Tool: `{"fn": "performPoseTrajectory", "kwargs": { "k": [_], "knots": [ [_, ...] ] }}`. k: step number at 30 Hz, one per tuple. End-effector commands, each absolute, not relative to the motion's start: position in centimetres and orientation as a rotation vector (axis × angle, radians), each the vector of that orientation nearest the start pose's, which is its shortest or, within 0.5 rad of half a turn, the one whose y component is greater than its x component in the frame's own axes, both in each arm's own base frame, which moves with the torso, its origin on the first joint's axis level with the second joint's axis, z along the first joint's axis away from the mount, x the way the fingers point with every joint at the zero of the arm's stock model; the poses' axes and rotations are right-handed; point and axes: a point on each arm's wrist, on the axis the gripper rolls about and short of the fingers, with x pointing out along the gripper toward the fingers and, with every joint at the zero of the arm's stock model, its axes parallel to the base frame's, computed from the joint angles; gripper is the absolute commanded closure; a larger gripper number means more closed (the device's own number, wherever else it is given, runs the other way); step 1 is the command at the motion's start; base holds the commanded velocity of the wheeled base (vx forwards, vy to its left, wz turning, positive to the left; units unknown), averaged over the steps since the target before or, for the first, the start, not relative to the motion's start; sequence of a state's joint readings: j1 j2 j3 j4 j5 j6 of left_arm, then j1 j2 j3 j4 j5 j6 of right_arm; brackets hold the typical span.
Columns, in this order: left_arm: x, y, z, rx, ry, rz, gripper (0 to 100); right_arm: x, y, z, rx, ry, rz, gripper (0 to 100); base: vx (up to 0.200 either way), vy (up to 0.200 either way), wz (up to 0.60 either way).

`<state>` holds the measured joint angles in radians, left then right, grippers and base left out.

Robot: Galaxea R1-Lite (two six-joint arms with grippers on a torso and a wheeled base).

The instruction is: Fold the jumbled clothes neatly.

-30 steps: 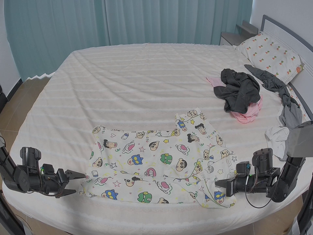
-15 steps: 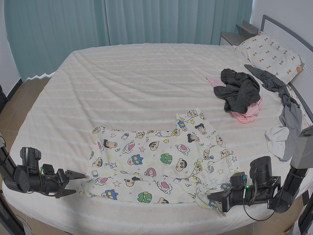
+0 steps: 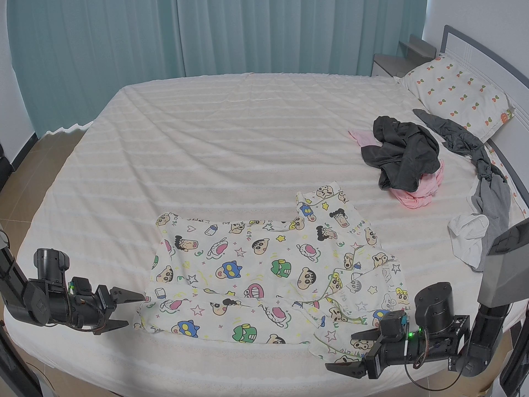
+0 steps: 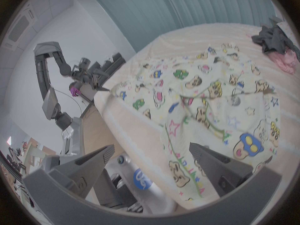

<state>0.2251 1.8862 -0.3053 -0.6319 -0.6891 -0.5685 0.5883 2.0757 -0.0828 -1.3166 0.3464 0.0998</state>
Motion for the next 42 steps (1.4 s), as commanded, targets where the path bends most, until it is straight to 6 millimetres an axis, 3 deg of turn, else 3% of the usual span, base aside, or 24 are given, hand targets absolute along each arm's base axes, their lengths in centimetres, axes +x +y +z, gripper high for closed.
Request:
{"fn": "performPoseTrajectory", "kwargs": {
  "k": [1,8,10,15,28,42],
  "knots": [
    [22.1,3.6,3.0,-0.946,0.977,-0.175,0,17.5,11.1,1.7,0.084,0.703,0.777,0,0.000,0.000,0.00],
    [22.1,3.6,3.0,-0.946,0.977,-0.176,0,18.1,8.9,3.0,0.241,0.704,0.607,0,0.000,0.000,0.00],
    [22.1,3.6,3.0,-0.946,0.977,-0.176,0,17.7,7.9,2.7,0.256,0.790,0.561,0,0.000,0.000,0.00],
    [22.1,3.5,3.0,-0.946,0.979,-0.178,0,16.5,7.2,2.5,0.268,0.906,0.557,0,0.000,0.000,0.00],
    [22.1,3.5,3.0,-0.946,0.979,-0.178,0,17.4,7.7,0.1,0.270,1.022,0.554,0,0.000,0.000,0.00],
    [22.1,3.5,3.0,-0.947,0.980,-0.178,0,19.2,8.6,-0.8,0.276,0.995,0.567,0,0.000,0.000,0.00]
  ]
}}
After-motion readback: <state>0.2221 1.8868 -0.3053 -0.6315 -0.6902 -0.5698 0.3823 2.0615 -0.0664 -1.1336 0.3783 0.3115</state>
